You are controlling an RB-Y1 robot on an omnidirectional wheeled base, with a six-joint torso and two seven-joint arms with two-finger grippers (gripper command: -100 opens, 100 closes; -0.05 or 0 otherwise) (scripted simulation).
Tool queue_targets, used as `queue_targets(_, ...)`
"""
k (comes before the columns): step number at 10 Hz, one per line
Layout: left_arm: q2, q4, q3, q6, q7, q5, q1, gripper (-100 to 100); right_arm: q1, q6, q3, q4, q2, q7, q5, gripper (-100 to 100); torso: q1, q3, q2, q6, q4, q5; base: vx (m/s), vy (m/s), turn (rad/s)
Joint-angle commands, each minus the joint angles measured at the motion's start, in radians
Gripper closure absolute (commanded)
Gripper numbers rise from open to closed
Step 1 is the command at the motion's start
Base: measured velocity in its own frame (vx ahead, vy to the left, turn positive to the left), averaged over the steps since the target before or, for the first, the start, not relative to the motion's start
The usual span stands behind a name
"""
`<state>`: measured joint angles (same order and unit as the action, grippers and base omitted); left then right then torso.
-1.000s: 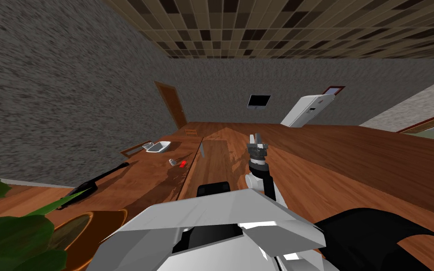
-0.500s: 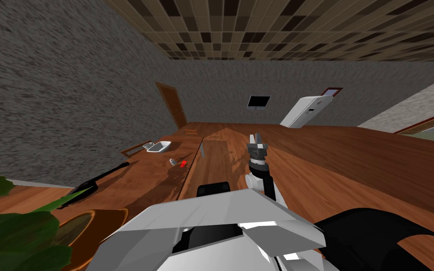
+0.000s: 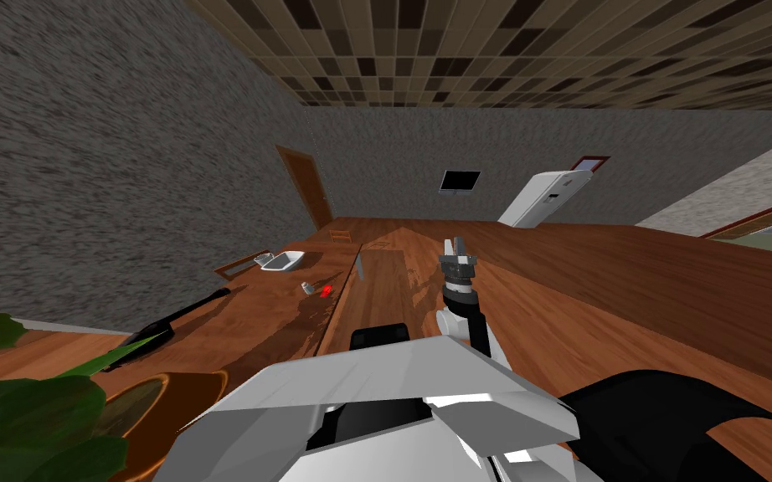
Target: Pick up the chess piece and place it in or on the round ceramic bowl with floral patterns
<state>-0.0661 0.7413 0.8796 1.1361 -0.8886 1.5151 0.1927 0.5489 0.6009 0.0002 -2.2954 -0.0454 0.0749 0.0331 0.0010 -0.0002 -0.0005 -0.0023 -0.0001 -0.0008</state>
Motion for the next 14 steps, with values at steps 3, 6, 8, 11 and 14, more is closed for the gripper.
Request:
queue_targets(3, -0.054, -0.018, -0.023, -0.021, 0.052, 0.033, 0.046, 100, 0.0, 0.0, 0.0, 0.0, 0.0, 0.0, 0.0, 0, -0.011, -0.004, -0.008, 0.0, -0.002, -0.001, 0.114, -0.155, 0.024)
queue_targets(6, -0.084, -0.005, -0.03, -0.074, 0.106, 0.059, 0.095, 100, 0.0, 0.0, 0.0, 0.0, 0.0, 0.0, 0.0, 0, -0.013, -0.004, -0.006, -0.001, -0.002, -0.002, 0.041, -0.174, 0.049)
queue_targets(8, -0.095, 0.006, -0.028, -0.096, 0.121, 0.064, 0.11, 100, 0.0, 0.0, 0.0, 0.0, 0.0, 0.0, 0.0, 0, -0.01, 0.001, 0.004, -0.002, -0.001, -0.002, -0.095, -0.079, 0.05)
queue_targets(11, -0.125, 0.04, -0.013, -0.15, 0.146, 0.068, 0.14, 100, 0.0, 0.0, 0.0, 0.0, 0.0, 0.0, 0.0, 0, -0.002, 0.007, 0.014, -0.003, 0.0, -0.002, -0.205, -0.014, 0.068)
queue_targets(14, -0.143, 0.068, 0.005, -0.188, 0.151, 0.06, 0.155, 100, -0.001, 0.0, 0.0, 0.0, 0.0, 0.0, 0.0, 0, 0.0, 0.009, 0.017, -0.002, 0.002, -0.002, -0.234, 0.034, 0.057)
